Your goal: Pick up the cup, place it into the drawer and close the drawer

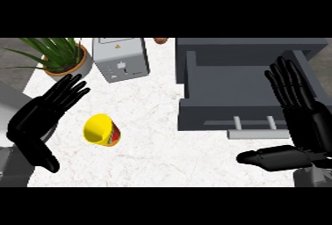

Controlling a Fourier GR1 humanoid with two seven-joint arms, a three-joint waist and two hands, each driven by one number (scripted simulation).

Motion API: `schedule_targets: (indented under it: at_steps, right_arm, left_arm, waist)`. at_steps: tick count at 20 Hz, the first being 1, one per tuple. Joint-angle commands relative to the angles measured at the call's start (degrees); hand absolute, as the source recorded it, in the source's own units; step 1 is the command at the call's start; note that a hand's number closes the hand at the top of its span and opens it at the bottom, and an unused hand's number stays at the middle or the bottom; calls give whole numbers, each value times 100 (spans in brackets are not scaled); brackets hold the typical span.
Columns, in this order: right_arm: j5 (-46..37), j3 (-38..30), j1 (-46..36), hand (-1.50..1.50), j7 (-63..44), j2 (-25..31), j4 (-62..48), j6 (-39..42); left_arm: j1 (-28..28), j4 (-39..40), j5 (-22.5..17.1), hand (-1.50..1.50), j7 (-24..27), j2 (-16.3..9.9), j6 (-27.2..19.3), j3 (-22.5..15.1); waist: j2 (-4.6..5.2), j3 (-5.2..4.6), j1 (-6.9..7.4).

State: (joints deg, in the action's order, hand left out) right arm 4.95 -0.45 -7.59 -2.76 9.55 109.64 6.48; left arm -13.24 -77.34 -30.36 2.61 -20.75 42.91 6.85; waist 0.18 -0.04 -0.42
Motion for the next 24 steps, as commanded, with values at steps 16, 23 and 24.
schedule_targets:
  at_steps: [16,23,24]
  right_arm:
    - [134,-390,-704,-150,-152,164,-303,217]
    - [34,-331,-792,-150,-331,90,-188,78]
    - [154,-439,-1063,-150,-360,112,-377,84]
  left_arm:
    - [-1213,4768,3322,-150,4034,-153,-120,-133]
    - [-1096,5487,3731,-150,5043,-56,-515,-443]
    - [-1395,5676,3674,-150,4953,-44,-533,-371]
  waist:
    - [42,-13,-112]
    - [65,-25,-143]
    - [74,-25,-144]
